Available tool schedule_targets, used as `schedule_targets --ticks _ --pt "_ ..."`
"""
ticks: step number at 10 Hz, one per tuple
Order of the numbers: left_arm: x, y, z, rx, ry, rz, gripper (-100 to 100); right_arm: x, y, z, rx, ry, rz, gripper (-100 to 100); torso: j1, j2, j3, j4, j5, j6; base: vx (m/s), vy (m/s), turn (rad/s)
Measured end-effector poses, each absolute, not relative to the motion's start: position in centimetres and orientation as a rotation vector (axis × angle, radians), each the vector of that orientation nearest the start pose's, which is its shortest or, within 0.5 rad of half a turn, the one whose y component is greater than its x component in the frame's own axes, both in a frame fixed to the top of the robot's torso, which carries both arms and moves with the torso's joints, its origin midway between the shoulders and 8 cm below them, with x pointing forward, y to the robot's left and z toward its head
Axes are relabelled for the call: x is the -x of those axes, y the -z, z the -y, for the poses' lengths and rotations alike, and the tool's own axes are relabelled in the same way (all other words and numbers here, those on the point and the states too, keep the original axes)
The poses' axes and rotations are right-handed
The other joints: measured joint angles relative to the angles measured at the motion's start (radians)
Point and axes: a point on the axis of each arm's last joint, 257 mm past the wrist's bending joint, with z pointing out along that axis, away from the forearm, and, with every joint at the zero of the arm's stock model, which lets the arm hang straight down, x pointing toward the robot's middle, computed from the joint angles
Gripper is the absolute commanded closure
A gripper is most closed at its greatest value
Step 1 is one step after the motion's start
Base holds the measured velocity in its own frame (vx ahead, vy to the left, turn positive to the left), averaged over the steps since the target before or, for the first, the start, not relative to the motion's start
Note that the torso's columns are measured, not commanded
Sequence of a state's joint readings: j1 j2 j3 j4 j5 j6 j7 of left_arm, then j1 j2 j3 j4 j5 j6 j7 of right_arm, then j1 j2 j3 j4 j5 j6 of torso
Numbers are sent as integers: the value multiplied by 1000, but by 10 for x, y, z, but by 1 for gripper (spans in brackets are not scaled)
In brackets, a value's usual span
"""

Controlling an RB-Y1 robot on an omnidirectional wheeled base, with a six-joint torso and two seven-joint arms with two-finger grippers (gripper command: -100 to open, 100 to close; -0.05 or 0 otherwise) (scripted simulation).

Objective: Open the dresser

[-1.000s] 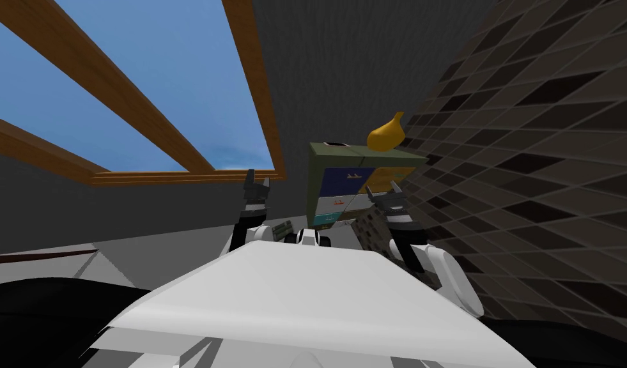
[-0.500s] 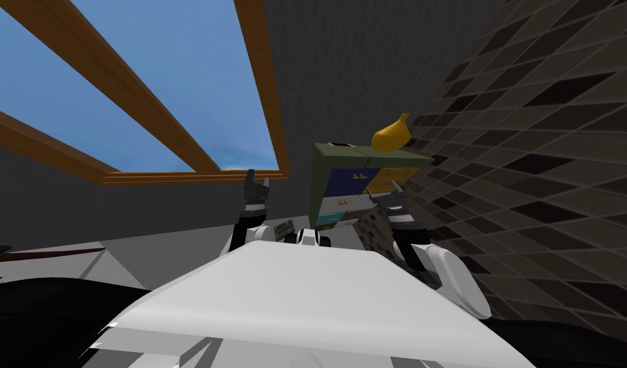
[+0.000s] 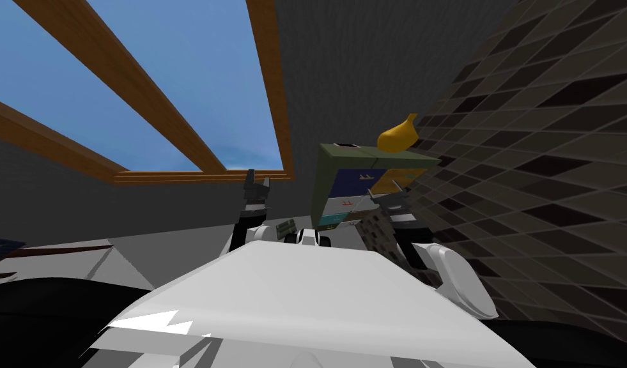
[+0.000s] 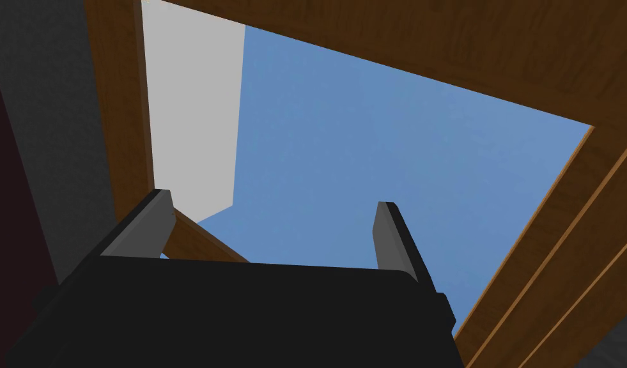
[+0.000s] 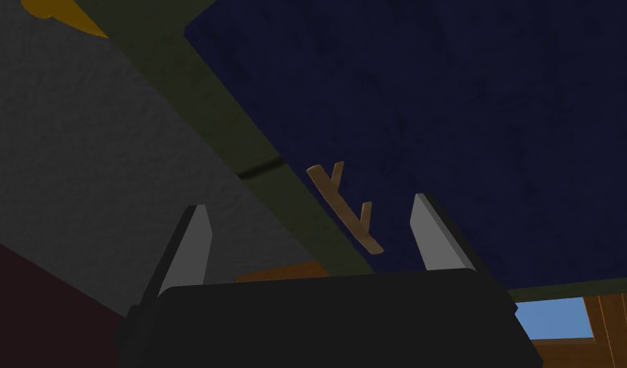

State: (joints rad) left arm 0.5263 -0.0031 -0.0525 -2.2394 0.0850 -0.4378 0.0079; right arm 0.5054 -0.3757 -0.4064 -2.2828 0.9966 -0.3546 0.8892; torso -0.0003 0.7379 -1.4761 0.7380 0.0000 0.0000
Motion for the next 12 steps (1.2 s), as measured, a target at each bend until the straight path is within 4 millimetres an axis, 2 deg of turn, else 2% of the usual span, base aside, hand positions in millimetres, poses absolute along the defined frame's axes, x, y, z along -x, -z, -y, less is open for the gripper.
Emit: schedule_targets --ticks 8,12 --pt "-360 16 -277 829 1375 -643 0 -382 22 365 982 1033 -995 -100 0 0 0 0 0 0 -2 60 19" --pt "-360 16 -277 828 1375 -643 0 -384 22 370 1056 1122 -962 -100 -1 1 0 0 0 0 16 32 4"
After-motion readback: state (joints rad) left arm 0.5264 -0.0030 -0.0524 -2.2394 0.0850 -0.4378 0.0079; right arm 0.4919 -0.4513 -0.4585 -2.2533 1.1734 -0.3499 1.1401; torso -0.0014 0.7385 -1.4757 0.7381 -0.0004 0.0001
